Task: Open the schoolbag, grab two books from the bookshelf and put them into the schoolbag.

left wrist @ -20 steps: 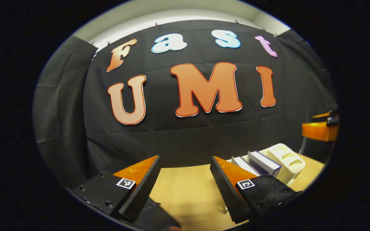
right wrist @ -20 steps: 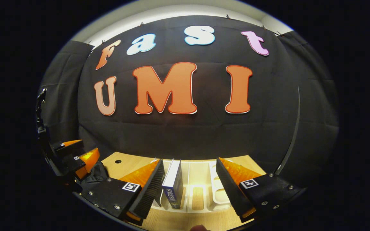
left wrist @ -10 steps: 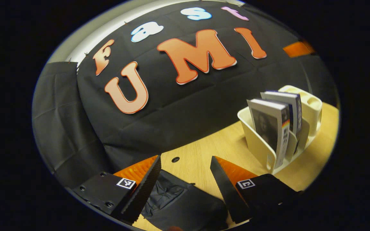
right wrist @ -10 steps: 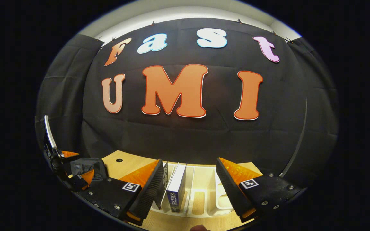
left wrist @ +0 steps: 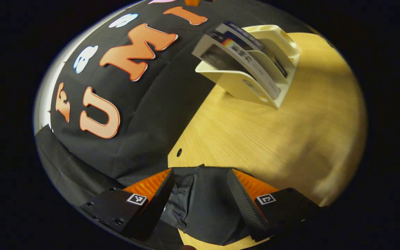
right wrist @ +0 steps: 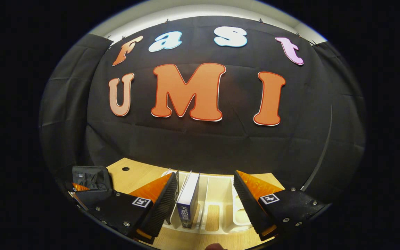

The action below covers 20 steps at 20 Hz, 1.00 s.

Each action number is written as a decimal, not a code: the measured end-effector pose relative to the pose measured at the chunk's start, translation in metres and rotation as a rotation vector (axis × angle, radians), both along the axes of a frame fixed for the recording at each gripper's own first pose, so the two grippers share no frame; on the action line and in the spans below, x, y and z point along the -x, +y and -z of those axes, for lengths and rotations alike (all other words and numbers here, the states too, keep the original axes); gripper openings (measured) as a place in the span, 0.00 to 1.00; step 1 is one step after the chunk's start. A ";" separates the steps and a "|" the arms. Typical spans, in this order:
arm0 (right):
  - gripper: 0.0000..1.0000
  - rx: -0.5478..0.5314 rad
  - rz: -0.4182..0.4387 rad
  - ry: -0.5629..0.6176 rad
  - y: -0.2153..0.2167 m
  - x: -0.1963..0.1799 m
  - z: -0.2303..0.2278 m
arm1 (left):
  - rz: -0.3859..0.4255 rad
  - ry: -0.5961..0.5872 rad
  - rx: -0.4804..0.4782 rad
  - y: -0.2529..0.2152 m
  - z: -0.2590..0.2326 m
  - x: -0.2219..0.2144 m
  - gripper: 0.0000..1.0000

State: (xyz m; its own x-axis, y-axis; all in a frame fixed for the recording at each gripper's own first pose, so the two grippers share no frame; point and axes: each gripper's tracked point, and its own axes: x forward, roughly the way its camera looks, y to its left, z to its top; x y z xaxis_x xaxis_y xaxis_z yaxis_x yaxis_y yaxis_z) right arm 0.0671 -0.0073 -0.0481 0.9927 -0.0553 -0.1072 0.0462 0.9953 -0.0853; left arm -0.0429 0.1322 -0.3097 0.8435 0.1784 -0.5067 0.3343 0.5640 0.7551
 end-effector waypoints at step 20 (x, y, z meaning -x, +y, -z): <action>0.98 0.000 0.008 0.018 -0.007 0.006 0.009 | -0.086 0.126 -0.108 0.016 0.043 0.031 0.95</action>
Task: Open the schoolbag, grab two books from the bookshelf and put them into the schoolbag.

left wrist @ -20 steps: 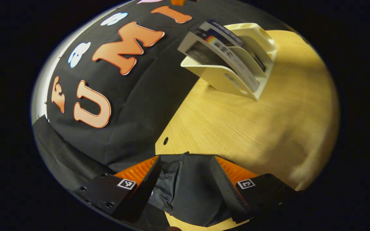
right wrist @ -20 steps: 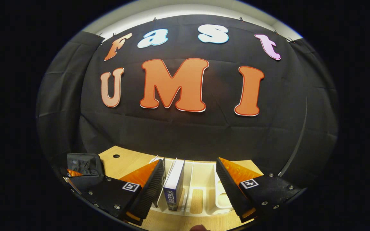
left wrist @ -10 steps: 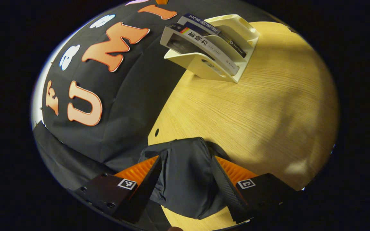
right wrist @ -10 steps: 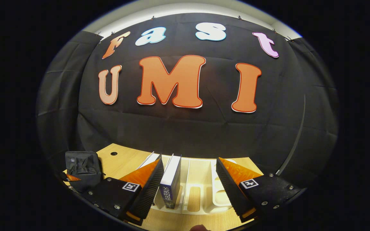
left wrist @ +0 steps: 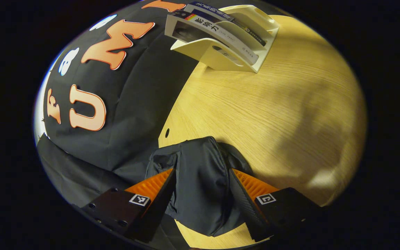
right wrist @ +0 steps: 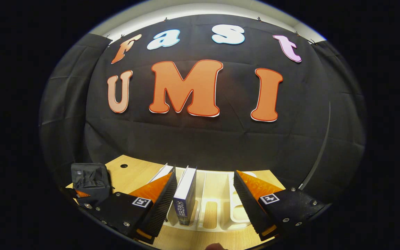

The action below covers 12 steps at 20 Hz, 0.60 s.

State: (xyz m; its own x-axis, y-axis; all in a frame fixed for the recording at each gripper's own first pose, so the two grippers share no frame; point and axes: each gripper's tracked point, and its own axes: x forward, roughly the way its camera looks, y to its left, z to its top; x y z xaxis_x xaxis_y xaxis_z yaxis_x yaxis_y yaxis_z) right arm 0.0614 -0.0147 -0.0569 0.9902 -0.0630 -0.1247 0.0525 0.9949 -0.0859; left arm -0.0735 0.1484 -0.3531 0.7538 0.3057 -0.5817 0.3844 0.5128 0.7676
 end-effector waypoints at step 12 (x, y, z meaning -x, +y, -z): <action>0.98 0.018 0.021 -0.003 0.003 0.004 -0.001 | -0.051 0.038 0.013 0.015 -0.005 0.030 0.91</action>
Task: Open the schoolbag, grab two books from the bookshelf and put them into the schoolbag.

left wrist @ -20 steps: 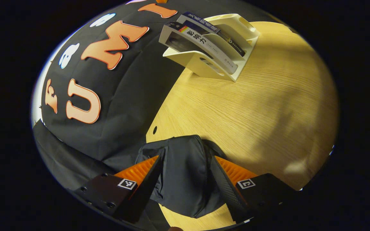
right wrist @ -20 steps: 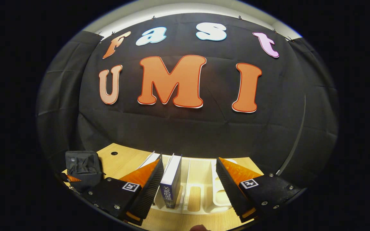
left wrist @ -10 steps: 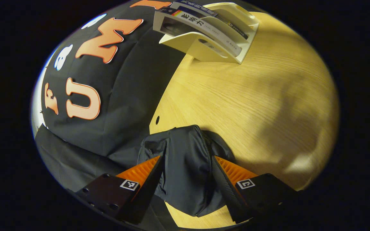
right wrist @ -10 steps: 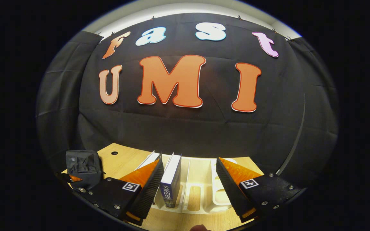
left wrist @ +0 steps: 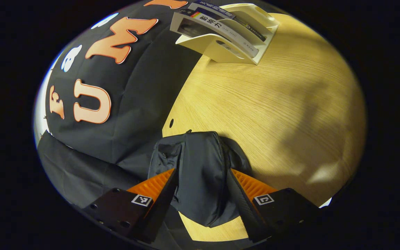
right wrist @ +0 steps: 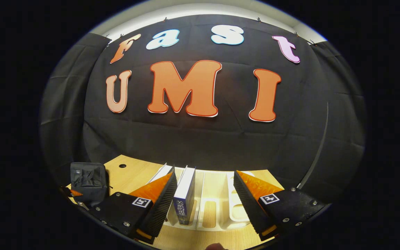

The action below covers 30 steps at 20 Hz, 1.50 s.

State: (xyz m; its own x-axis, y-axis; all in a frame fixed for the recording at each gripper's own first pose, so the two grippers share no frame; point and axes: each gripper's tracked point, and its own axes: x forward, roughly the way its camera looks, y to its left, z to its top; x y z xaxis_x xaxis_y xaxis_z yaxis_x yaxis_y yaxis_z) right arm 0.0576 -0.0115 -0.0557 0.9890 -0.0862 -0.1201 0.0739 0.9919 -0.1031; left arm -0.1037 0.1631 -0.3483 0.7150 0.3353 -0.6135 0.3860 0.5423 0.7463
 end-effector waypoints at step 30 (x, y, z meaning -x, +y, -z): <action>0.98 0.006 0.071 0.137 0.011 0.000 0.013 | -0.038 0.143 0.364 0.045 -0.065 -0.085 0.06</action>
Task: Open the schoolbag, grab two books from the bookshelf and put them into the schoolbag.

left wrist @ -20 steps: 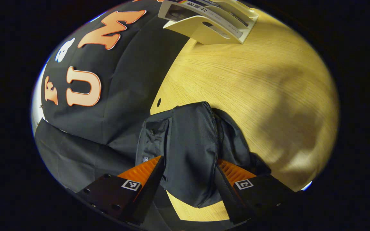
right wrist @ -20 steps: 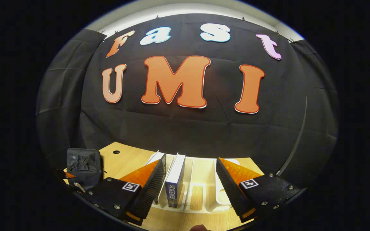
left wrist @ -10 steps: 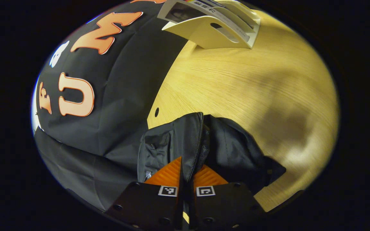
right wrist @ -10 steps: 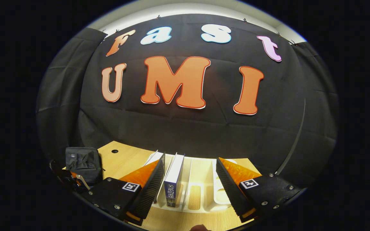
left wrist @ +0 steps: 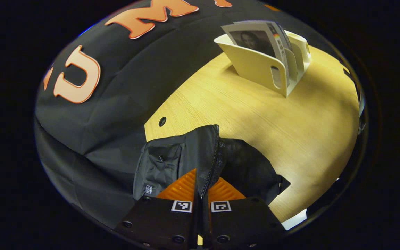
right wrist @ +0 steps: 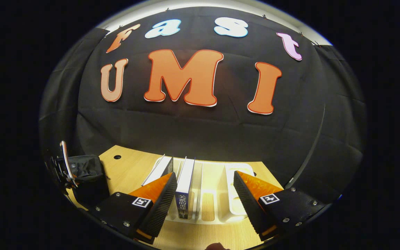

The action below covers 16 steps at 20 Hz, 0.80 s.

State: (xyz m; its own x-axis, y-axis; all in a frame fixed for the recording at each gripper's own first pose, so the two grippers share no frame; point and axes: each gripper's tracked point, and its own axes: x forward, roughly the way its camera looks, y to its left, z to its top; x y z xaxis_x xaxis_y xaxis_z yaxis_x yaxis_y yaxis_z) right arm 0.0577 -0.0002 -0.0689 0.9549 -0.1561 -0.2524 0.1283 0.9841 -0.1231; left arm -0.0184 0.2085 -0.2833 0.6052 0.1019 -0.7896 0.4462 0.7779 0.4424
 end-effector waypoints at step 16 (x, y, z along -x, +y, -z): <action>0.98 -0.085 -0.104 0.447 0.090 -0.046 0.008 | 0.038 0.149 0.468 0.018 -0.116 -0.034 0.06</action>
